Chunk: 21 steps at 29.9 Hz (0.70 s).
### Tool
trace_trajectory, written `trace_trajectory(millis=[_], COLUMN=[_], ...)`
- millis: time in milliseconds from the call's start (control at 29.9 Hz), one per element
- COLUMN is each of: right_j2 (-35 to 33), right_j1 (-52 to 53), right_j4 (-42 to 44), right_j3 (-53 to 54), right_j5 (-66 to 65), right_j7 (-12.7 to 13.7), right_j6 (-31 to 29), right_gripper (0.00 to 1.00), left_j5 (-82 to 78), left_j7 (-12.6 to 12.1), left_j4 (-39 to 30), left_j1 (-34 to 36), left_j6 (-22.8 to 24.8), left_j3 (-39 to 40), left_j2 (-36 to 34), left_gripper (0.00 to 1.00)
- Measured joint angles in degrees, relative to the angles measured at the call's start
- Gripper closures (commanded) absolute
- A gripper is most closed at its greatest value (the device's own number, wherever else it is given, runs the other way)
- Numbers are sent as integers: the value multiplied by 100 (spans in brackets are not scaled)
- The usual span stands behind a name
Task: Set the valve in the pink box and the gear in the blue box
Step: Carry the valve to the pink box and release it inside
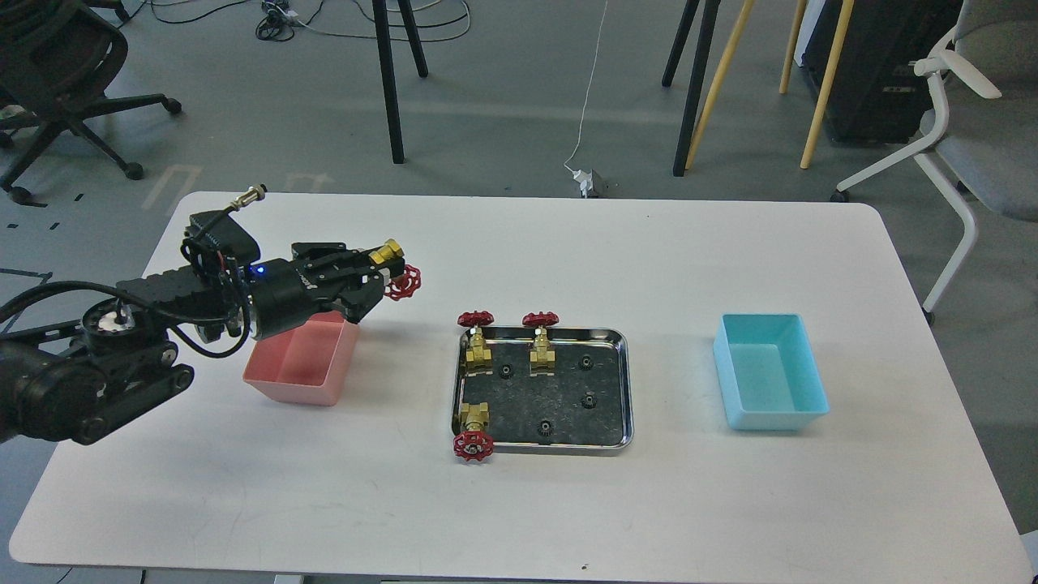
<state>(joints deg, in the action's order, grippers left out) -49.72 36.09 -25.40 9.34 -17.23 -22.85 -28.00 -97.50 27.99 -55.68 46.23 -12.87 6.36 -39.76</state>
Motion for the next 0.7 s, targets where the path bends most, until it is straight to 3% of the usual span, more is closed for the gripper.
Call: trace_trajectory(millis=[335,702], right_j2=[22,17], right_j1=[136,233], right_j4=[11,9], right_j3=[-9,-12], right_j5=[-12,-22], right_j7=[21,26], right_j6=[0,0], right_gripper=[1,1], left_j5=[31,48], left_j7=[2,2], left_j4=[147,807], left_j1=[-447,-743], left_j6=[-67,-430], left_j3=[-10,-11], left_j2=[-325,-226], left_gripper=[72,70])
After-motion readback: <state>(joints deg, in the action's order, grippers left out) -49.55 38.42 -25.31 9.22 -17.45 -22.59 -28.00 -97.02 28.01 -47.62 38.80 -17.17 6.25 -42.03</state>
